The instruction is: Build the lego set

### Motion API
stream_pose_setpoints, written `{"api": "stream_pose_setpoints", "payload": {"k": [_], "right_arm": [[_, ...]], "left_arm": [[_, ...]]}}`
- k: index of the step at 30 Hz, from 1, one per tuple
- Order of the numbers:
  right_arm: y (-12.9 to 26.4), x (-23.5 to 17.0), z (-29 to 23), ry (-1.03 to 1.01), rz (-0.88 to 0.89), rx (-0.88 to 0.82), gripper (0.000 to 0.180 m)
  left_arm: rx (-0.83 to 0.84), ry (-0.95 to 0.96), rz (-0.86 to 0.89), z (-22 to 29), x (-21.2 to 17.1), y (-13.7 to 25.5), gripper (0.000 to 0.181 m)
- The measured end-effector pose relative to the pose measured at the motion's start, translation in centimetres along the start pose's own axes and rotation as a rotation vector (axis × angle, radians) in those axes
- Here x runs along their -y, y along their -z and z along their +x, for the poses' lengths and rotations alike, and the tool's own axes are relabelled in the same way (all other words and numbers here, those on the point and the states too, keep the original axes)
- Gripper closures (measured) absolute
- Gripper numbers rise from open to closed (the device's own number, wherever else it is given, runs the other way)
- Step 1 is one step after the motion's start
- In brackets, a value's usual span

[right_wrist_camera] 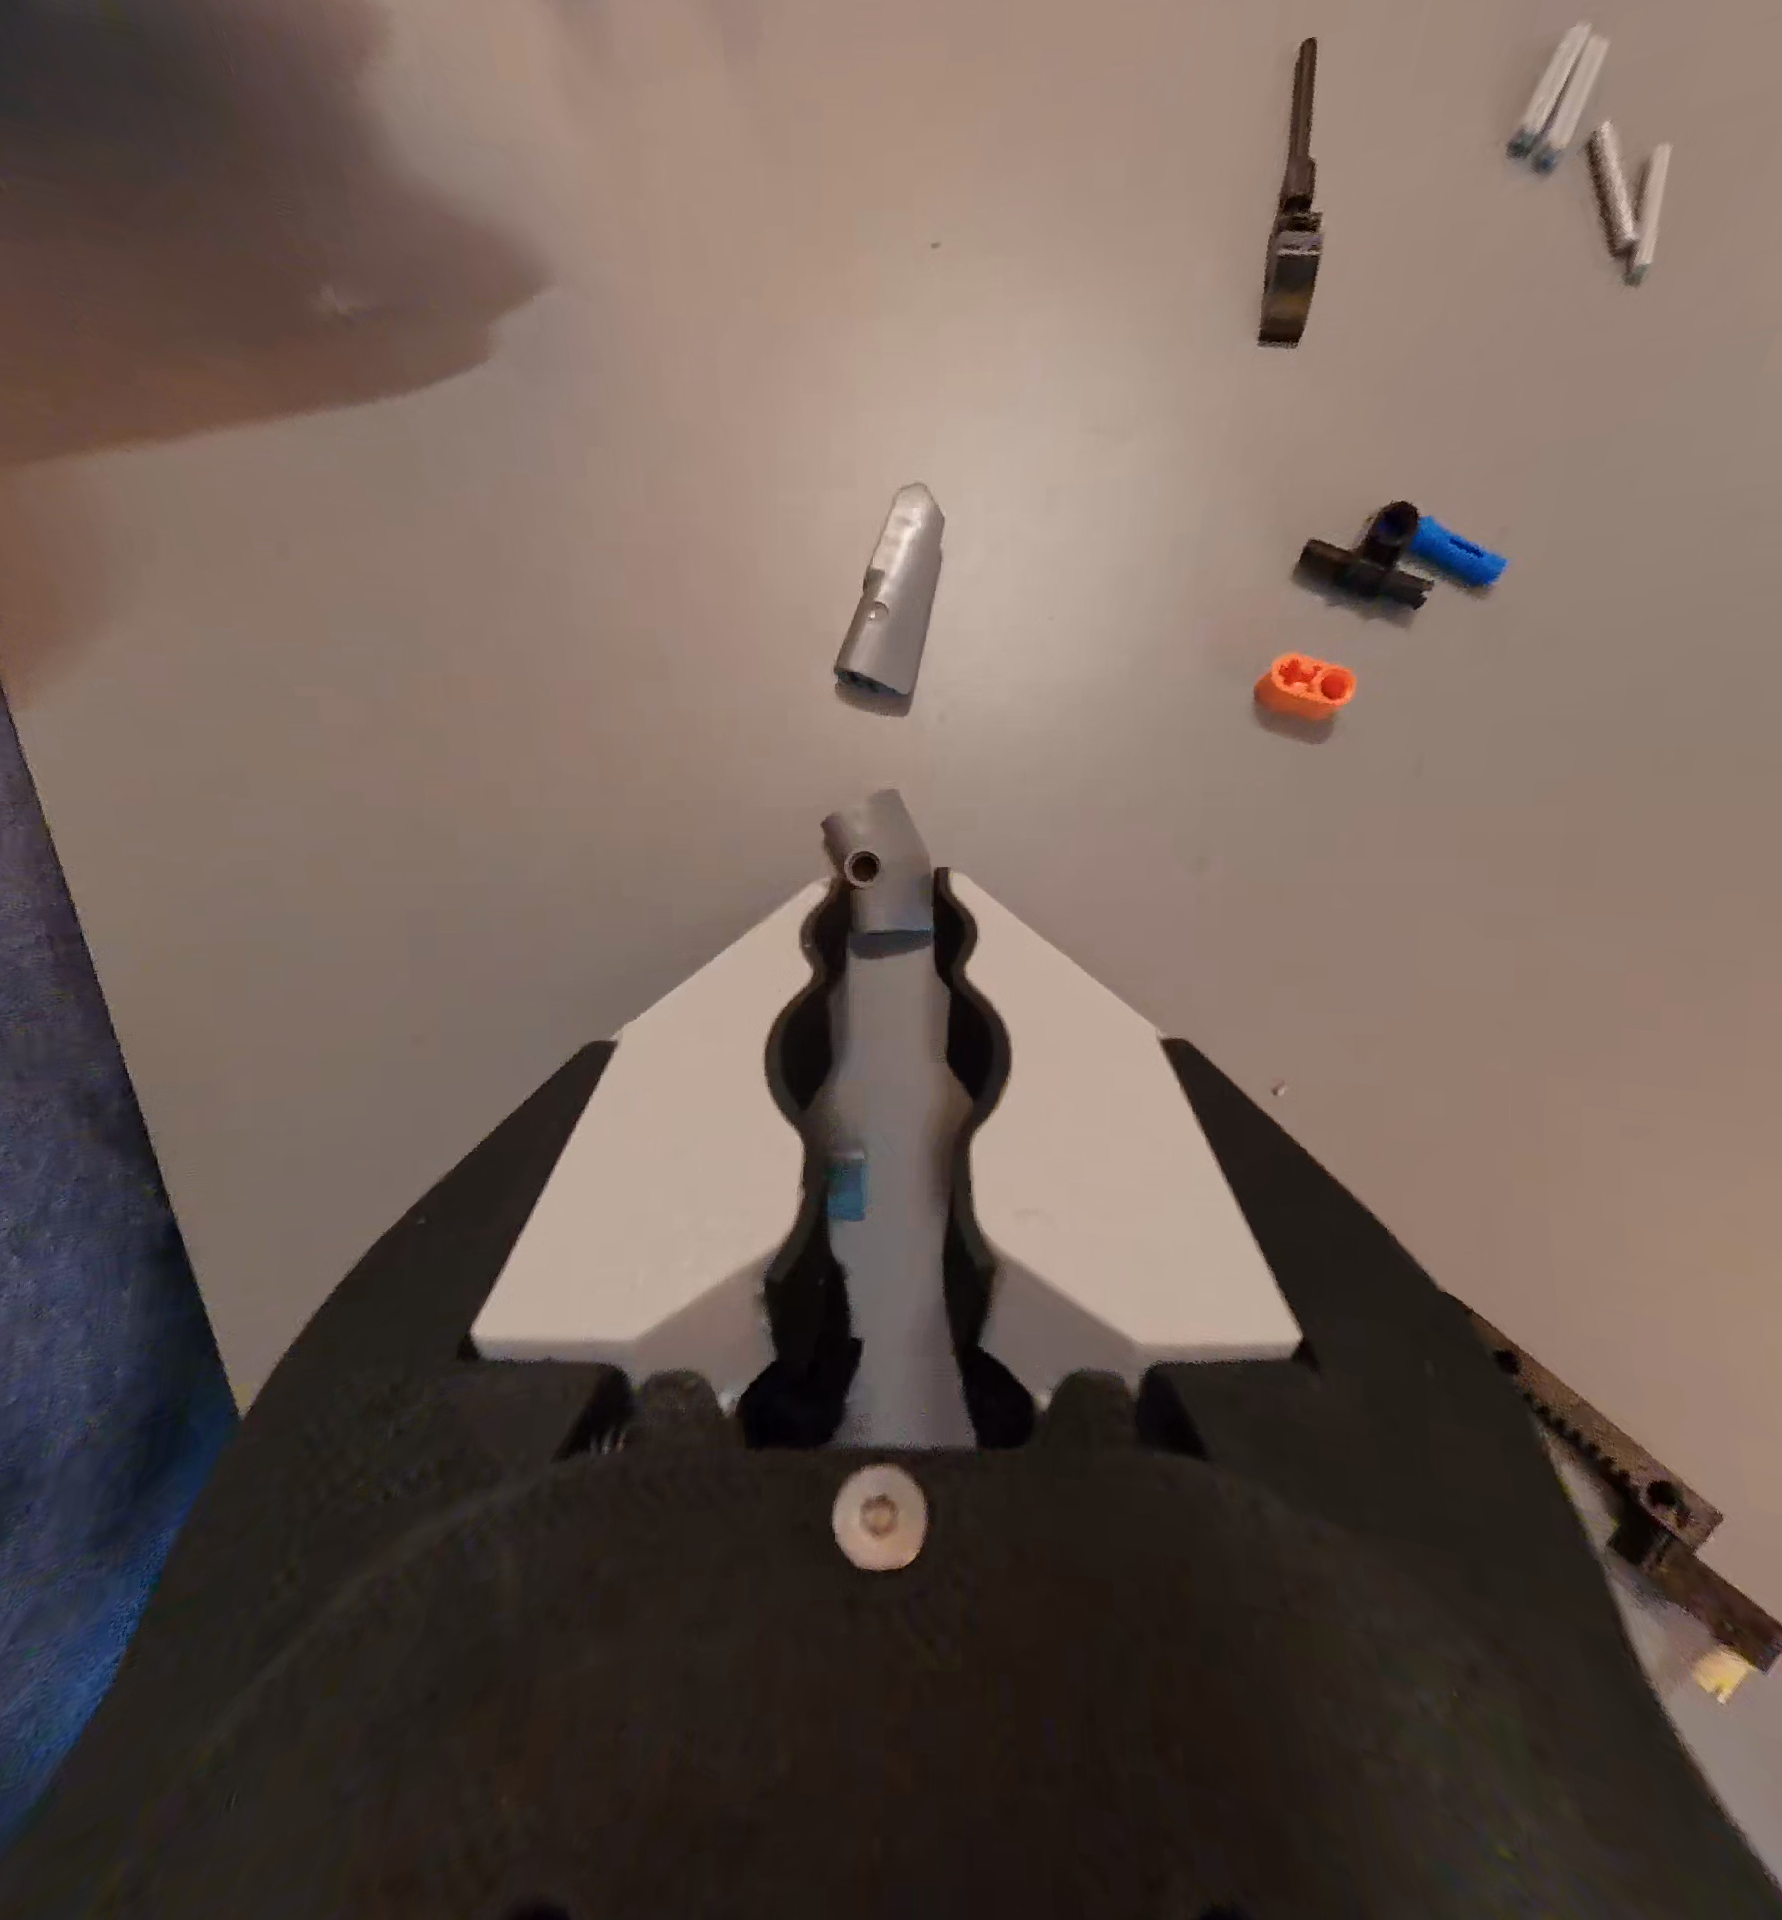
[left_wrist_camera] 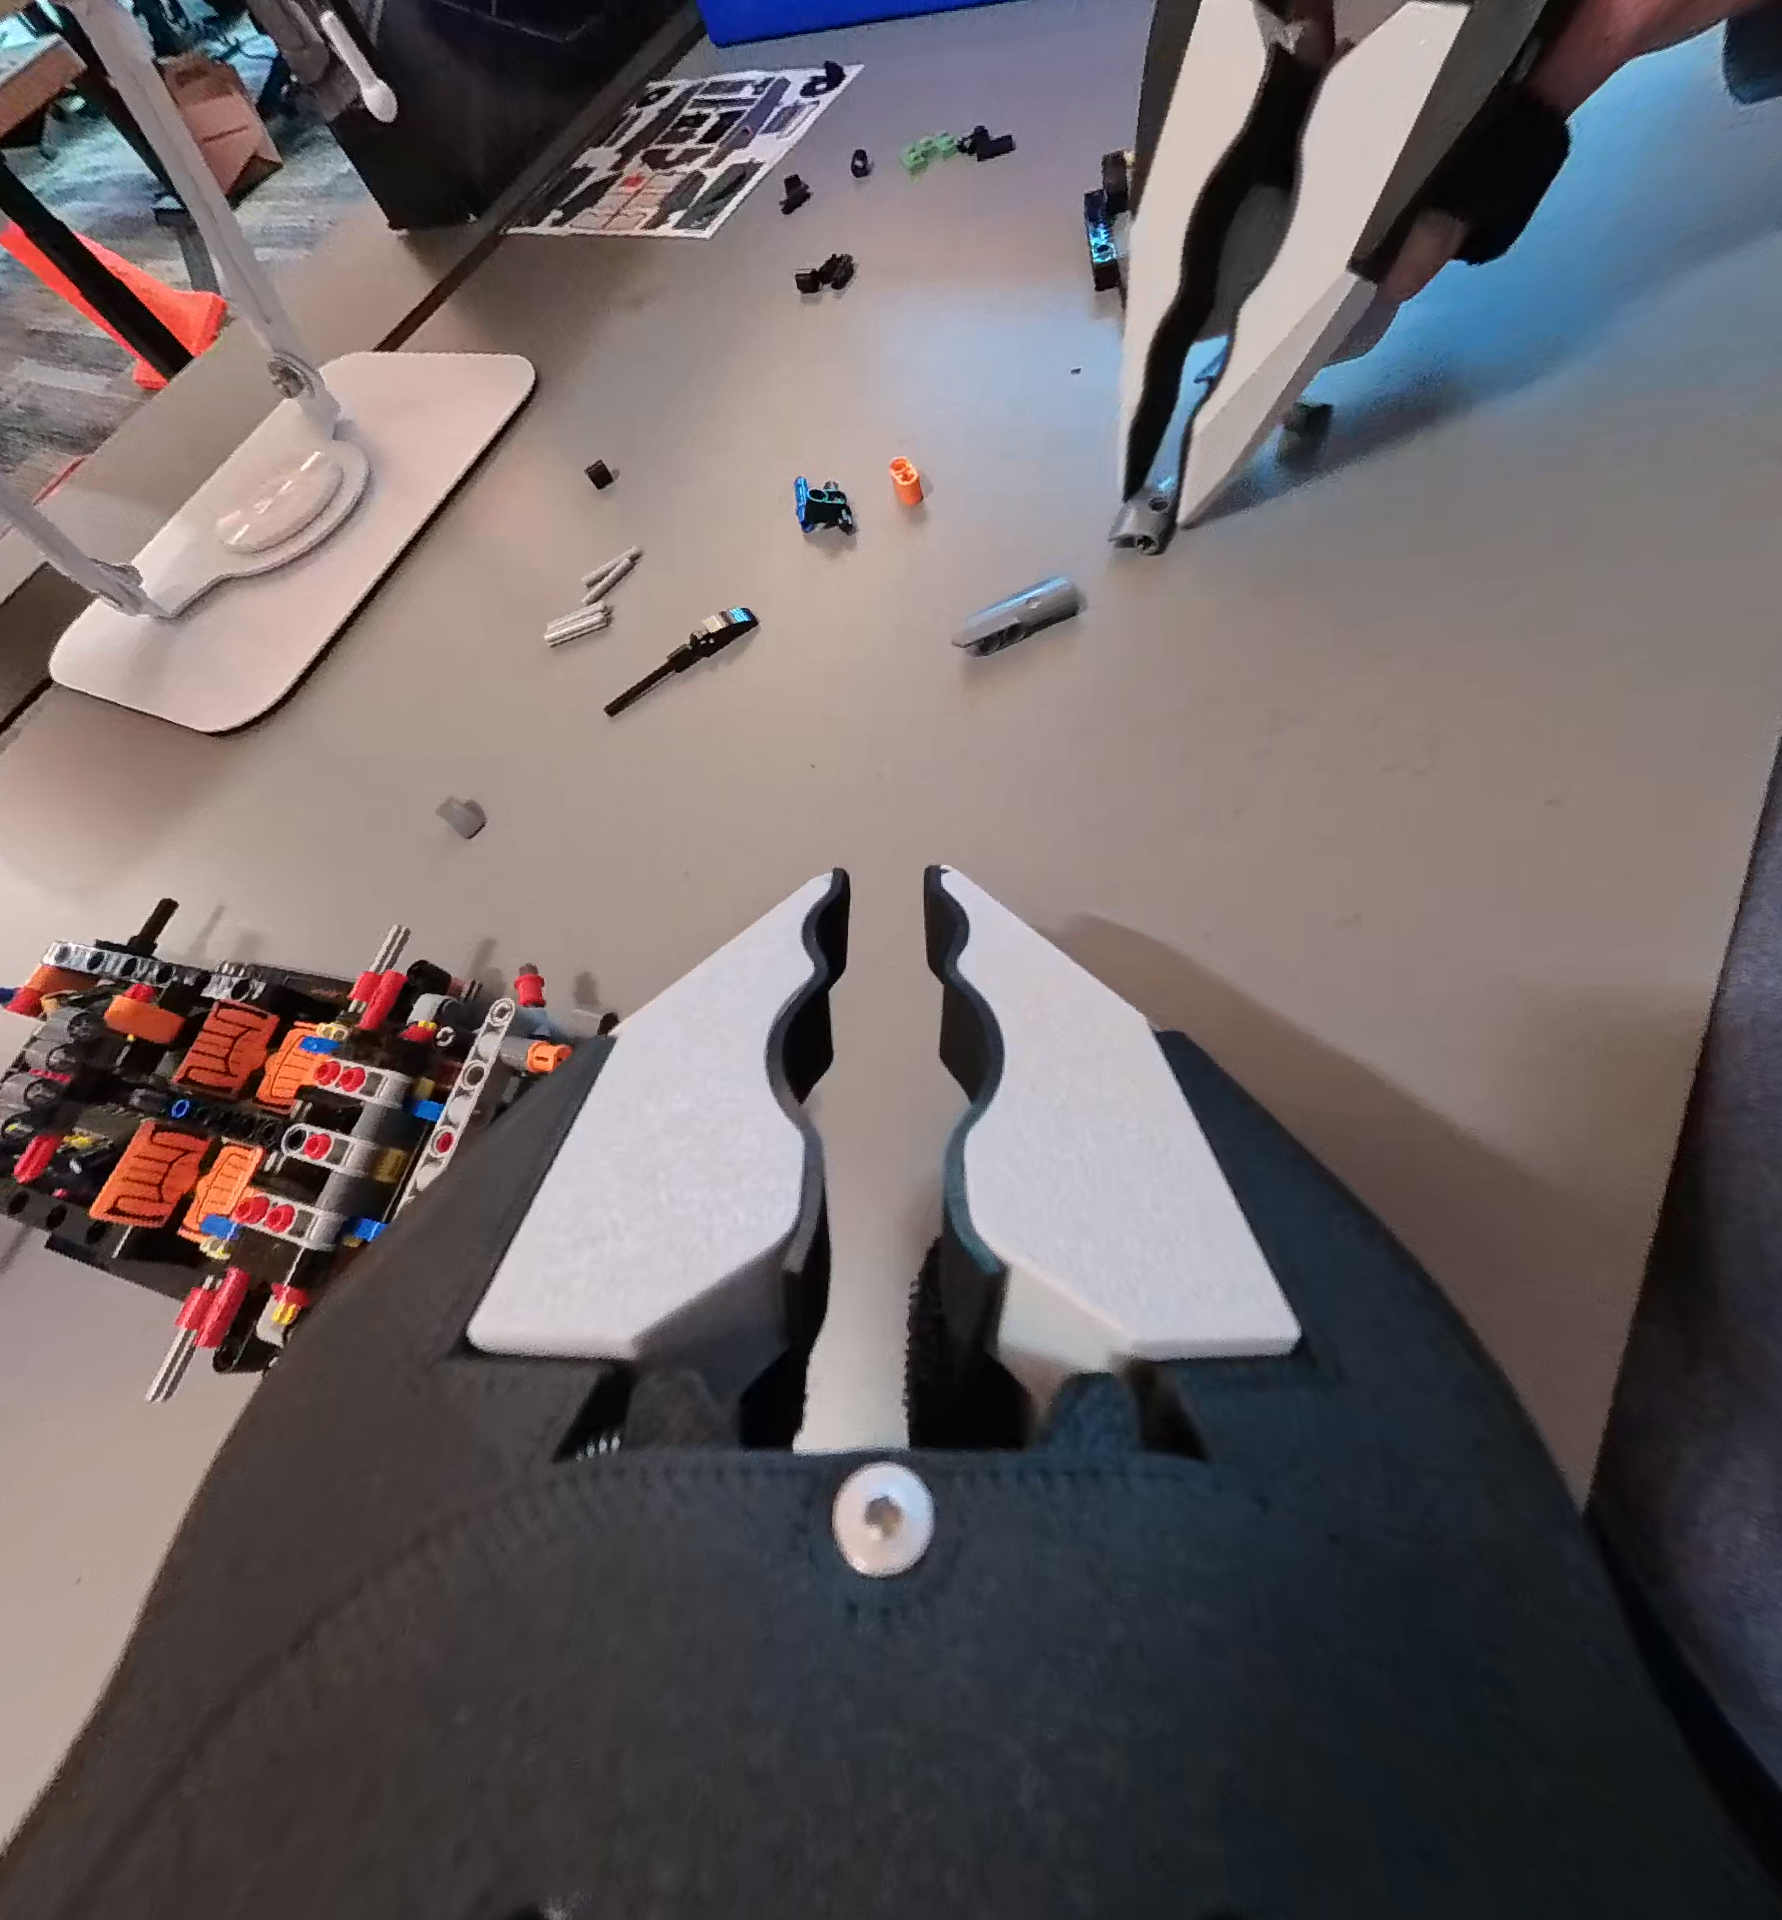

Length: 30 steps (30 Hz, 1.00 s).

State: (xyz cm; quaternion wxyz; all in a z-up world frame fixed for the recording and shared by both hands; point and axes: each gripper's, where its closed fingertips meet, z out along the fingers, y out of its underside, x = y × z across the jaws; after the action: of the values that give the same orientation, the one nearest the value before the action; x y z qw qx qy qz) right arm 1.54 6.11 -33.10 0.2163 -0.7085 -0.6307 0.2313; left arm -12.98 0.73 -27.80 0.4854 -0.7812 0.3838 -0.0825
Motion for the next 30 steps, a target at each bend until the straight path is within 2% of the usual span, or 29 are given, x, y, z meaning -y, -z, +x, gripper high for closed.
{"api": "stream_pose_setpoints", "payload": {"k": [7, 10, 13, 21, 30], "right_arm": [[0.6, 0.8, -0.2, 0.003, 0.046, -0.003, 0.166], [2.0, 3.7, -0.9, 0.065, 0.125, -0.024, 0.166], [3.6, 7.1, -1.4, 0.163, 0.188, -0.077, 0.166], [5.5, 13.3, -2.4, 0.281, 0.293, -0.082, 0.166], [5.3, 15.3, -2.5, 0.410, 0.273, -0.085, 0.166]], "left_arm": [[-0.011, 0.045, 0.010, -0.1, 0.3, -0.7, 0.167], [-0.042, 0.233, 0.060, -0.5, 1.6, -1.1, 0.159], [-0.166, 0.434, 0.122, 0.0, 3.3, -1.6, 0.144], [-0.273, 0.578, 0.288, -1.8, 6.8, -0.3, 0.146], [-0.422, 0.749, 0.409, -2.8, 8.5, 0.6, 0.143]]}}
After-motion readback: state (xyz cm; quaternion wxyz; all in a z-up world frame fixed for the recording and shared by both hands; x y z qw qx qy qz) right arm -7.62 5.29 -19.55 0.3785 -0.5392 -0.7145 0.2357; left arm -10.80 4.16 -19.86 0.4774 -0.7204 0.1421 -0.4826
